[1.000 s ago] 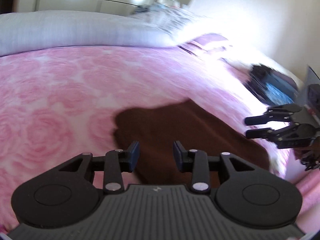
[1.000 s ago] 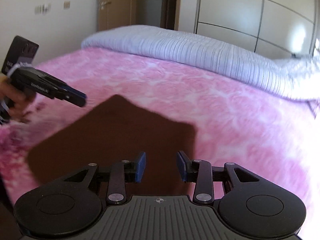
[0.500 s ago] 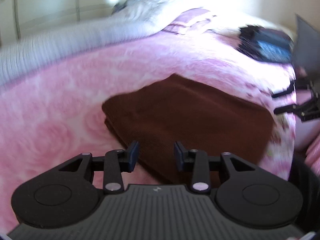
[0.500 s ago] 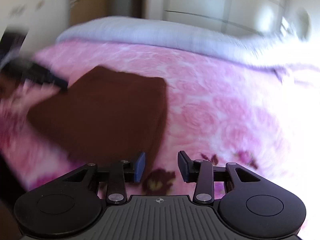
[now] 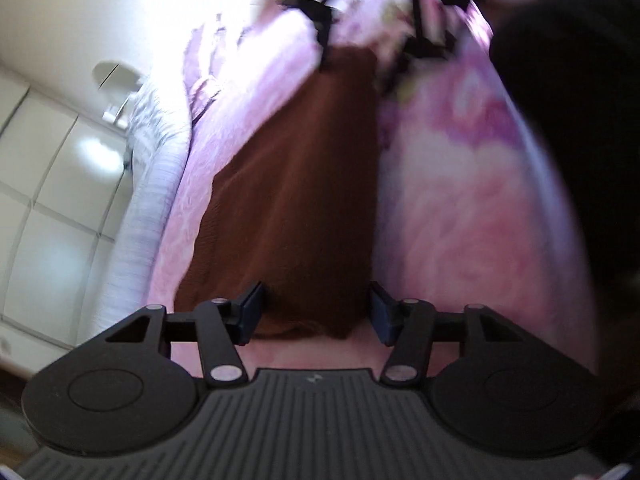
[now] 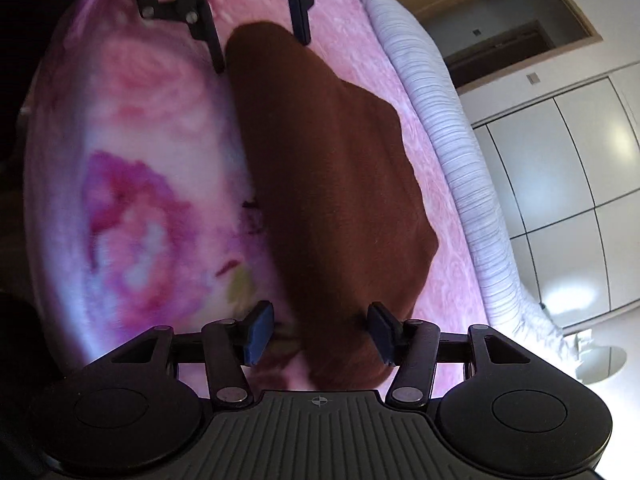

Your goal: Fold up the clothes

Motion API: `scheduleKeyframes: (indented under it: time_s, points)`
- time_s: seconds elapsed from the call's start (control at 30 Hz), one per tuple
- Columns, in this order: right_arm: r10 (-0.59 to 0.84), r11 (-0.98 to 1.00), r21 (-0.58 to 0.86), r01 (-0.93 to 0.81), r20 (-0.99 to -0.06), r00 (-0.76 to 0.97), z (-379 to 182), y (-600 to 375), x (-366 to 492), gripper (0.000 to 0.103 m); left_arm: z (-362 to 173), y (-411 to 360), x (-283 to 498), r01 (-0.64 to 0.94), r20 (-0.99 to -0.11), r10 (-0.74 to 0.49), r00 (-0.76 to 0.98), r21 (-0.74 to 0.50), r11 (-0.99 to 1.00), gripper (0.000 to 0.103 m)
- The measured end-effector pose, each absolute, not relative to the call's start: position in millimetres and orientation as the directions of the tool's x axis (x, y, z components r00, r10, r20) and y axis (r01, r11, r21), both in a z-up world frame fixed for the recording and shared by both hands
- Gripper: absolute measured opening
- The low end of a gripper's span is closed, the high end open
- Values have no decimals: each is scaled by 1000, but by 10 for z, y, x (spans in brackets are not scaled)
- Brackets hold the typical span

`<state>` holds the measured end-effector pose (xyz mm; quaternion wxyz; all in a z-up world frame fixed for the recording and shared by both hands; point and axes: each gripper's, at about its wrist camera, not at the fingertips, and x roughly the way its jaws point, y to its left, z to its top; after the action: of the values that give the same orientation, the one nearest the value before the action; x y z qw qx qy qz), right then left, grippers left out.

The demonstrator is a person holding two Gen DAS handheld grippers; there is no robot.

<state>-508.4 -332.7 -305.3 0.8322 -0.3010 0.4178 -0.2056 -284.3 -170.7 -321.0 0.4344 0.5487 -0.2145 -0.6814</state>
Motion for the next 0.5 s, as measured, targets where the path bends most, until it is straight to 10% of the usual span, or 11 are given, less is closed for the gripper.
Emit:
scheduleKeyframes:
  time_s: [0.07,0.1,0.5]
  points:
    - [-606,705,-708,54,-560,565,-3081,-3322,-5041,46,-3251,-1754,-2867,320,-560,-829,-10,783,-533,34]
    - [-612,689,-724,36,-554,564,-3095,-3319,-5019,21,-3246,-1770,-2869,318,-560,-829,-10,784,-533,30]
    - [-696,533,-833,-149,-532,483,-3251,-3721,-5247,20,-2692,-1702,-3582,564,-611,-731,-303,503,-654,25]
